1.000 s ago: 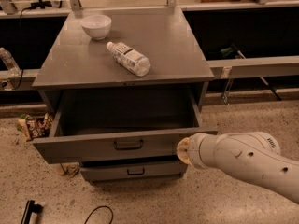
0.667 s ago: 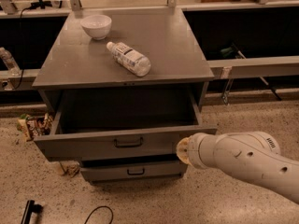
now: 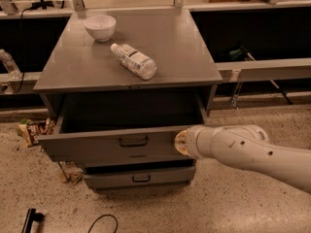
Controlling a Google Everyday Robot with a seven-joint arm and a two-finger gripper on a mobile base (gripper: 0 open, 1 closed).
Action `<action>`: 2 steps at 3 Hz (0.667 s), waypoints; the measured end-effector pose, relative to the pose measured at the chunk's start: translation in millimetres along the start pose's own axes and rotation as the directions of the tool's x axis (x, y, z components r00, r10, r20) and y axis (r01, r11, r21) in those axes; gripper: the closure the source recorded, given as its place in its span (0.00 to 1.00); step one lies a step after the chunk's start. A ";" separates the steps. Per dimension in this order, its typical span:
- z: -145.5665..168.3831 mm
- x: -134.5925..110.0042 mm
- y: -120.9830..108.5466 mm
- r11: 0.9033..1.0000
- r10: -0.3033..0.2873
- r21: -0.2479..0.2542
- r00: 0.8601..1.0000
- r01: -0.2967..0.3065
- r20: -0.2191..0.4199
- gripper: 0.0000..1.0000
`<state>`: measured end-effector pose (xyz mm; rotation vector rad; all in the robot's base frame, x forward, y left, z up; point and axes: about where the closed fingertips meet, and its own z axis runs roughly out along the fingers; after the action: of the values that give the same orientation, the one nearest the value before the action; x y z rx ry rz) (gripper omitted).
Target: Close top drawer
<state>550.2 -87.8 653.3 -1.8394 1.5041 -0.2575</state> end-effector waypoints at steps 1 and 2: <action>21.0 3.2 -15.1 0.999 -0.031 0.023 0.999 0.030 0.012 1.00; 39.4 11.0 -31.3 0.997 -0.047 0.064 0.999 0.046 0.012 1.00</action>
Offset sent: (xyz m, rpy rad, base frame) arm 0.0858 0.0103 -0.0198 0.0065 -0.1421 0.0097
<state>600.0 -80.3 642.3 -1.8234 1.4296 -0.3114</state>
